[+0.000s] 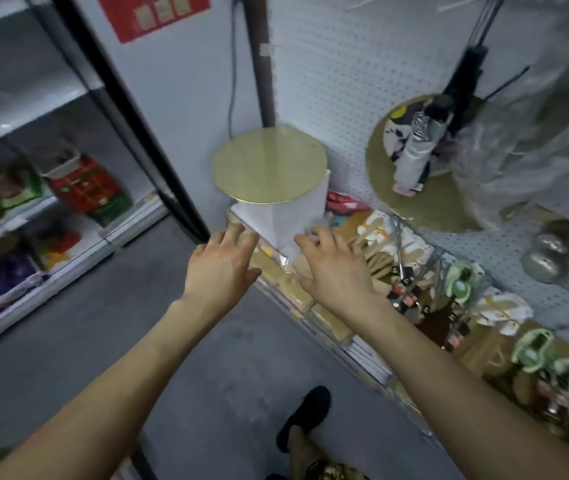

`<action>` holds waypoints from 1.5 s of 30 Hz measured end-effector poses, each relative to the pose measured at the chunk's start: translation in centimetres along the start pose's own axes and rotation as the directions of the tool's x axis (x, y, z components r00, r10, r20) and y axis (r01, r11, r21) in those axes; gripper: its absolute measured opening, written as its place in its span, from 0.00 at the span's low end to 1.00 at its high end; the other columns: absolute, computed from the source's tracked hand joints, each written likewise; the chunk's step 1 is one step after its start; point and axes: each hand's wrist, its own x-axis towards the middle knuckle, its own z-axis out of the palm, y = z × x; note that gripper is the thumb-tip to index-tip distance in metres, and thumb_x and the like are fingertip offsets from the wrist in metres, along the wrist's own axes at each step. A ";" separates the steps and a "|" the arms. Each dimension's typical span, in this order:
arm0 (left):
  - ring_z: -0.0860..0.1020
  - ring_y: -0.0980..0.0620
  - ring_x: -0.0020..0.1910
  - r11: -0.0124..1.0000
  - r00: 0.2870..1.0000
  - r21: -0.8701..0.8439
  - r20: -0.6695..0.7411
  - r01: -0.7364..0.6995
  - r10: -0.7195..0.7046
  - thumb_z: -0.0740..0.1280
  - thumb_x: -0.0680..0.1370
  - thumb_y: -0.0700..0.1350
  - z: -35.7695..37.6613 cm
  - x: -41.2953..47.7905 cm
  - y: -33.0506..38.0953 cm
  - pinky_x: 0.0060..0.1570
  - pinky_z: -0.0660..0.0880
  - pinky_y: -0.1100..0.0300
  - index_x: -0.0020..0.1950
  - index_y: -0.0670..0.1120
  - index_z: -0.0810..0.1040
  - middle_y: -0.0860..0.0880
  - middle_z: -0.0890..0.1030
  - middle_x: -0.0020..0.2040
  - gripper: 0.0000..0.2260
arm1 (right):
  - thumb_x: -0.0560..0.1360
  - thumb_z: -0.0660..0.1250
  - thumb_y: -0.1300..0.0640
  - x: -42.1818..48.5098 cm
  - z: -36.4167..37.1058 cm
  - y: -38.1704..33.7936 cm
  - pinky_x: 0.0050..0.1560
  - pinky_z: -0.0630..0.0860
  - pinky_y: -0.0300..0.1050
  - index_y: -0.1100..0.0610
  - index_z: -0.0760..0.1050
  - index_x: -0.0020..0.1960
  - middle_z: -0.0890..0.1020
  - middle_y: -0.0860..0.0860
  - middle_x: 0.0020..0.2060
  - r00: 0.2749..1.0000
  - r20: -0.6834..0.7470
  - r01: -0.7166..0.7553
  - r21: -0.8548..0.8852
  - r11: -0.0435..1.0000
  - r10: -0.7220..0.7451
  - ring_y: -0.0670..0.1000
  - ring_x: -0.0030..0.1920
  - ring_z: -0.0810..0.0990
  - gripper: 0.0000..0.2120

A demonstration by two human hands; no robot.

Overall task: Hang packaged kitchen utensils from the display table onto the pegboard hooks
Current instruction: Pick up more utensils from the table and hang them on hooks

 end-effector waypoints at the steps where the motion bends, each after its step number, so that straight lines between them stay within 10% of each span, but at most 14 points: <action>1: 0.75 0.39 0.71 1.000 1.000 -0.014 0.012 -0.026 0.026 0.76 0.77 0.56 0.6 1.6 0.3 0.56 0.79 0.42 0.75 0.50 0.74 0.47 0.74 0.74 0.29 | 0.77 0.72 0.46 0.7 0.9 1.1 0.67 0.74 0.63 0.47 0.63 0.80 0.66 0.55 0.76 0.999 0.020 -0.033 0.018 0.999 0.032 0.59 0.75 0.69 0.34; 22: 0.73 0.43 0.70 0.814 0.761 -0.191 0.289 -0.549 0.581 0.69 0.82 0.54 16.1 23.0 7.3 0.55 0.80 0.45 0.77 0.54 0.71 0.49 0.70 0.75 0.23 | 0.78 0.71 0.46 4.3 16.1 11.3 0.70 0.71 0.64 0.44 0.64 0.80 0.68 0.53 0.73 0.724 0.373 -0.676 0.210 0.707 0.581 0.60 0.74 0.69 0.33; 35: 0.75 0.44 0.70 0.685 0.578 -0.368 0.368 -0.628 0.728 0.66 0.84 0.52 26.5 24.4 18.5 0.58 0.78 0.49 0.80 0.53 0.69 0.49 0.70 0.74 0.24 | 0.78 0.72 0.48 -0.5 22.8 19.4 0.68 0.76 0.65 0.45 0.61 0.82 0.69 0.55 0.72 0.528 0.363 -0.849 0.210 0.485 0.767 0.62 0.71 0.71 0.36; 45: 0.78 0.44 0.66 0.677 0.645 -0.461 0.256 -0.573 0.720 0.67 0.83 0.49 31.7 24.2 26.5 0.57 0.80 0.47 0.75 0.52 0.75 0.48 0.74 0.71 0.20 | 0.79 0.71 0.52 -5.6 26.3 27.5 0.71 0.75 0.62 0.49 0.65 0.80 0.71 0.57 0.73 0.454 0.326 -0.886 0.266 0.380 0.829 0.62 0.72 0.73 0.31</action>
